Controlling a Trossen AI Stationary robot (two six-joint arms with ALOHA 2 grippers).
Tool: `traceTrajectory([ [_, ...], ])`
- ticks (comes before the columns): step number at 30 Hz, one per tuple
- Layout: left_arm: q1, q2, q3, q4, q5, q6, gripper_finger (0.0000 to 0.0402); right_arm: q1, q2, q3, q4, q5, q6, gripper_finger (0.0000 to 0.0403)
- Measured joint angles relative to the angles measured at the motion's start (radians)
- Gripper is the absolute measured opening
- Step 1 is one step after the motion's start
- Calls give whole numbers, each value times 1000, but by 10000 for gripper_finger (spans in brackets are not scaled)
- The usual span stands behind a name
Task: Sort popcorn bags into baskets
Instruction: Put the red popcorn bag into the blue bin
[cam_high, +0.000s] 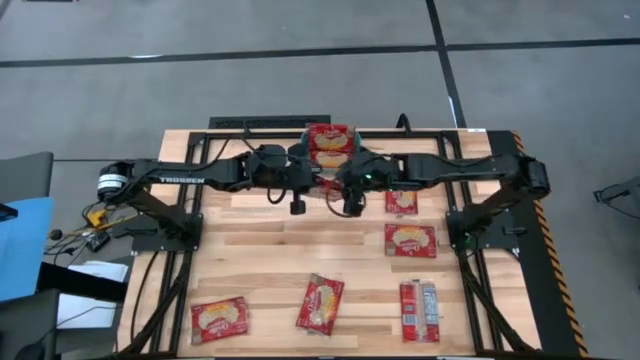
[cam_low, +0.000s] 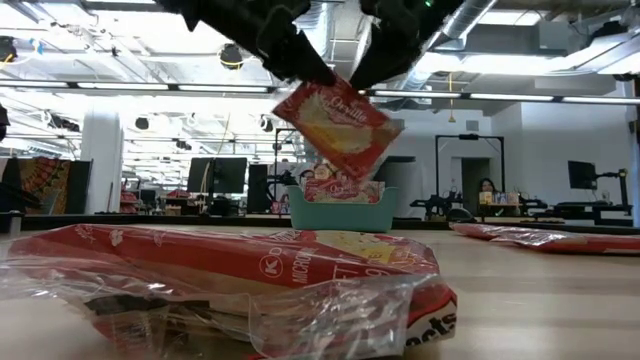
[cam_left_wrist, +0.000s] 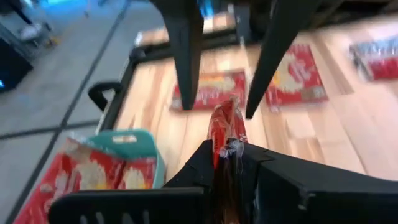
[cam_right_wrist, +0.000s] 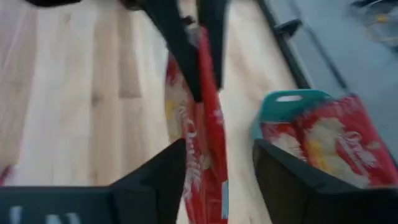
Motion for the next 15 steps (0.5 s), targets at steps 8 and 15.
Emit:
traceTrajectory([
  [8,82,0,-174,377,144,-17,5,-43,-146,-198,103,74,30,229],
  [15,137,0,-226,535,218,-12,5,-114,-202,-219,55,-159,12,202],
])
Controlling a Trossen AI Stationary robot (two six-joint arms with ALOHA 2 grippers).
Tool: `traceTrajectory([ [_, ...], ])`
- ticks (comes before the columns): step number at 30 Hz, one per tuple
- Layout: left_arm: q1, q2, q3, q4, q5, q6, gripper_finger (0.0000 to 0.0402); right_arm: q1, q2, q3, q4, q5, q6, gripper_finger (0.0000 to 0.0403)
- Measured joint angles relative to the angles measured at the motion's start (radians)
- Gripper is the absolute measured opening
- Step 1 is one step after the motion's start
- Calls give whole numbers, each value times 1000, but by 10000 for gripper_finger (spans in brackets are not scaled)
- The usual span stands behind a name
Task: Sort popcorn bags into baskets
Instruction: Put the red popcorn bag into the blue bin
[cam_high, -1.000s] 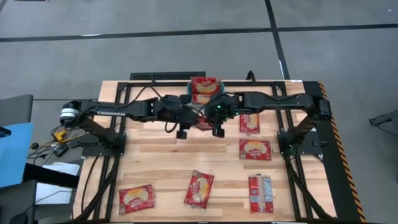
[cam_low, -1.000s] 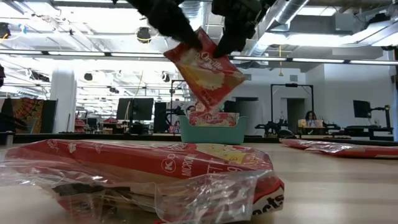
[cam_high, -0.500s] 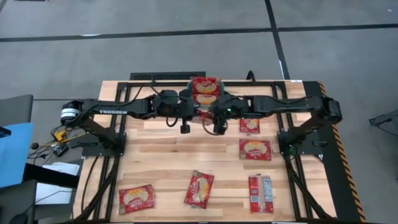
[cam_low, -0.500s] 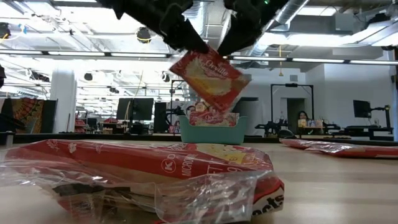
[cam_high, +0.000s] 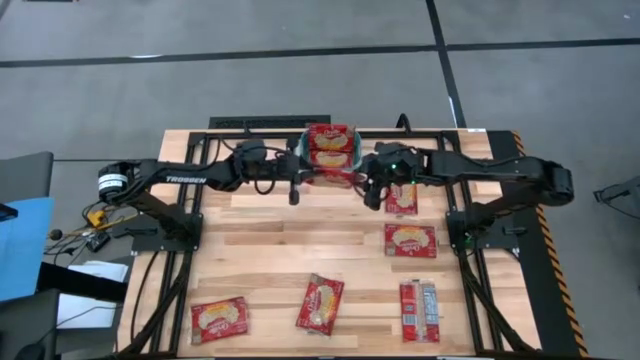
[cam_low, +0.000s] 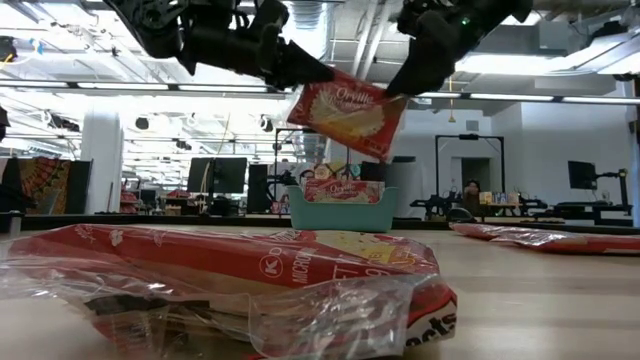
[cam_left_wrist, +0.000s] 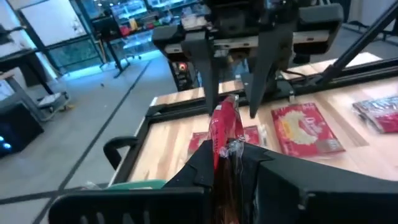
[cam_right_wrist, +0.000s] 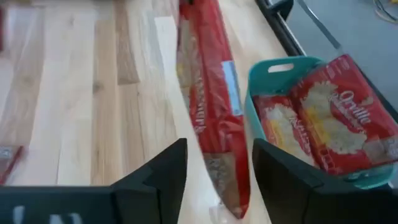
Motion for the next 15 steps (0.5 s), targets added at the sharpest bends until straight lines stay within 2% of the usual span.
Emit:
traceTrajectory([
  [4,25,0,0,46,65,7,5,-46,-5,0,-7,-17,-25,178],
  [6,42,0,0,65,86,8,5,-78,-5,0,-4,-19,-39,152],
  [11,114,8,1,106,125,3,5,-177,-2,24,2,-31,-125,24],
  [15,168,61,3,121,102,41,10,-257,47,78,-13,-54,-202,9],
])
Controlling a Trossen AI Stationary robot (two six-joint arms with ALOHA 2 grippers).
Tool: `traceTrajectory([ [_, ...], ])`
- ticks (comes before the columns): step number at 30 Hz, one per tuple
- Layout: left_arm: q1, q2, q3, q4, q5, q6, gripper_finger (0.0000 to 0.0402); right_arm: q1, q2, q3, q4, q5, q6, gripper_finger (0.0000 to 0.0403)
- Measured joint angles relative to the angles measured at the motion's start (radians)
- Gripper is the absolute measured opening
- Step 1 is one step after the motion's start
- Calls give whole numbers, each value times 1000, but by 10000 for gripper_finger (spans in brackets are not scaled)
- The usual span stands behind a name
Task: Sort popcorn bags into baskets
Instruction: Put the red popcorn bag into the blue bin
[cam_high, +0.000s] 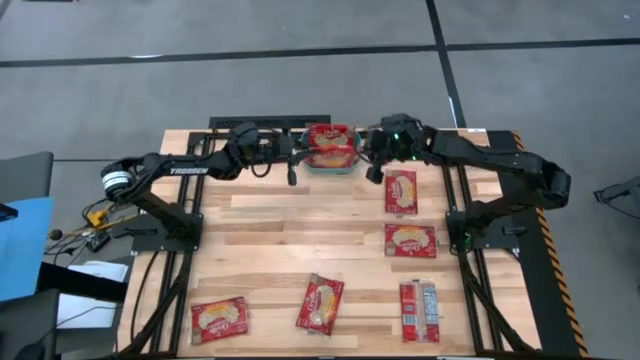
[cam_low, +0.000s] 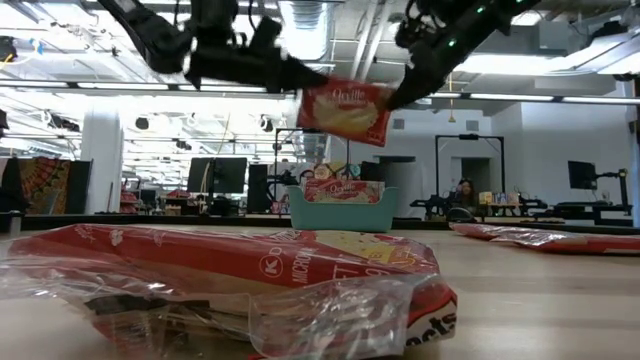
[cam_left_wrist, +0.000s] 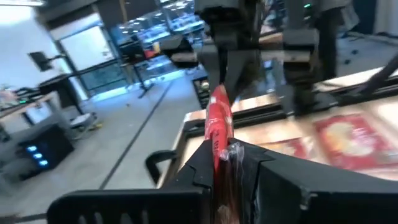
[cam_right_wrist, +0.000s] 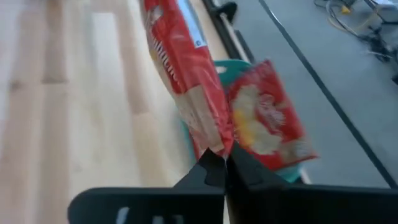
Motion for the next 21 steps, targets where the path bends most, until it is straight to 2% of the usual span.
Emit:
traceTrajectory([
  [7,61,210,32,217,-16,-31,5,-111,156,118,-59,-36,-61,4],
  [9,85,250,62,214,-51,-45,7,-133,199,143,-66,-39,-65,4],
  [12,127,295,97,169,-68,-62,30,-161,258,171,-65,-66,-75,3],
  [16,164,331,137,115,-39,-64,62,-186,326,192,-54,-81,-79,3],
  [21,184,383,174,95,2,-65,61,-193,386,194,-57,-107,-78,3],
])
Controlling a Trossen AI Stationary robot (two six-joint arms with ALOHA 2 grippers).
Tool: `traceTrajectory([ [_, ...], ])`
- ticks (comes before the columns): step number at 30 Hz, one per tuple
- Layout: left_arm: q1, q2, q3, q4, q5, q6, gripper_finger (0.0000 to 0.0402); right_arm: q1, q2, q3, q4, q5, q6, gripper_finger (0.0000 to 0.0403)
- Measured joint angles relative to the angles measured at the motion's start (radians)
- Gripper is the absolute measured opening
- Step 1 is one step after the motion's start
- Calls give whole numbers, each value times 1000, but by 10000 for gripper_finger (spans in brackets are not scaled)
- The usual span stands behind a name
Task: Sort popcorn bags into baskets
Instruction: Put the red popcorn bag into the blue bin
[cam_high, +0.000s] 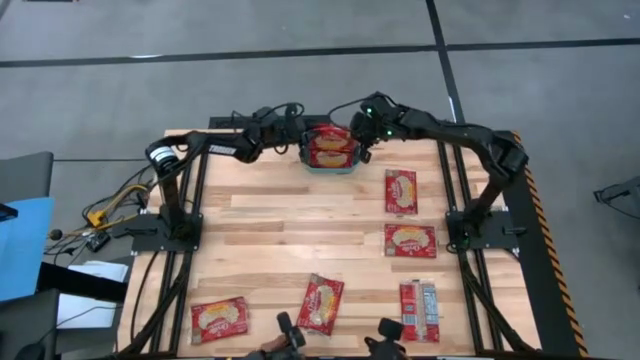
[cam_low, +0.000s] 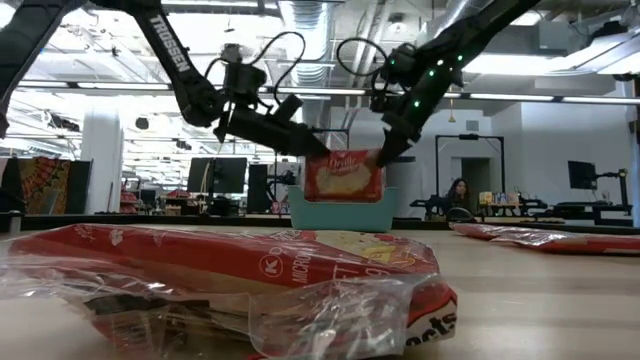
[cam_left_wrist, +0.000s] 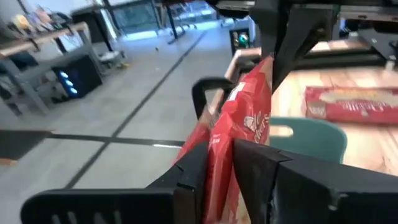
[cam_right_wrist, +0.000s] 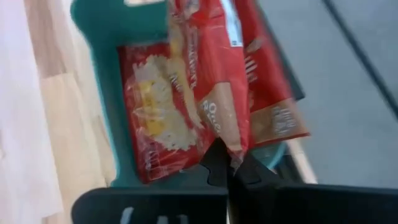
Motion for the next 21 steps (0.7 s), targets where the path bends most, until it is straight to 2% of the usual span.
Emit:
traceTrajectory([
  [3,0,17,18,-6,2,1,49,0,22,0,6,-7,-1,3],
  [11,0,28,27,-65,-100,64,36,-32,53,0,46,-9,-16,3],
  [21,1,28,27,-113,-109,69,36,-47,83,0,45,-27,-17,3],
])
